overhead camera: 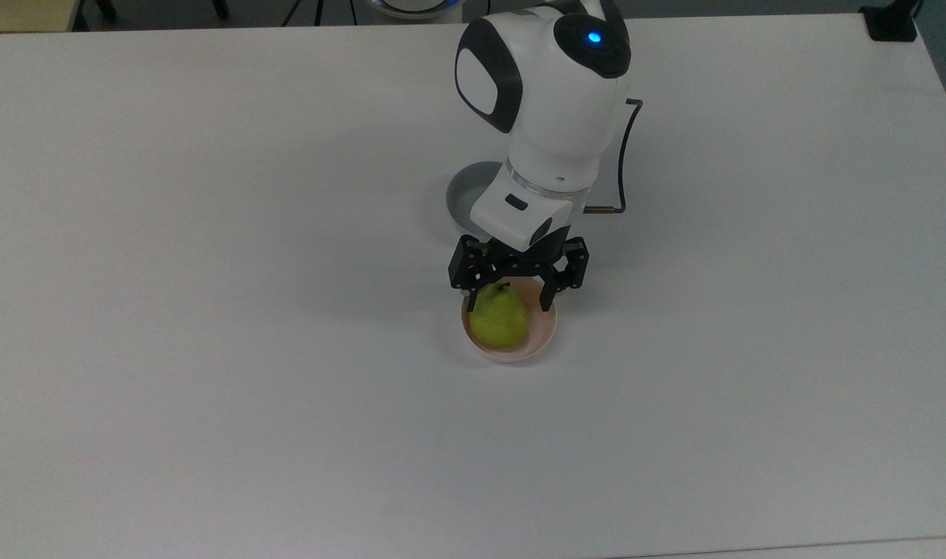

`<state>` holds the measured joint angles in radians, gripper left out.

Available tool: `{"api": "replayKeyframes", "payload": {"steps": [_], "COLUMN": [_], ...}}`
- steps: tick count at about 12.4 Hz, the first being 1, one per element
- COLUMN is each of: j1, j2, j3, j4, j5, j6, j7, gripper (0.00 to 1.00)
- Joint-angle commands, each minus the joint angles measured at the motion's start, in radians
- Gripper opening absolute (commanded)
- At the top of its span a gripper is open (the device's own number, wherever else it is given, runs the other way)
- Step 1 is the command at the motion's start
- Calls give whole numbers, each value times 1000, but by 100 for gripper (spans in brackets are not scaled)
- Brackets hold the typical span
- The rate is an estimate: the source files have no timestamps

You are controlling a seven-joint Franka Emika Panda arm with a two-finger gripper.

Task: Place the pear in the bowl
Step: 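Open the gripper to release the pear and raise it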

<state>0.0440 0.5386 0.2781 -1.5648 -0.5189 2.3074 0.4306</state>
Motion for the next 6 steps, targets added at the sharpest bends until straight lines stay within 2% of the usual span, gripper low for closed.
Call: {"api": "replayKeyframes", "payload": {"steps": [1,4,6], "j1": [4,2,-12], "j2": [-74,-150,-212], "j3": [-5,-5,-10], "j4": [-9,23,23], "j5": [45,134,212], "j6": [-35,-166,-259], "j7": [19,10,-47], "gripper": [100,100,100]}}
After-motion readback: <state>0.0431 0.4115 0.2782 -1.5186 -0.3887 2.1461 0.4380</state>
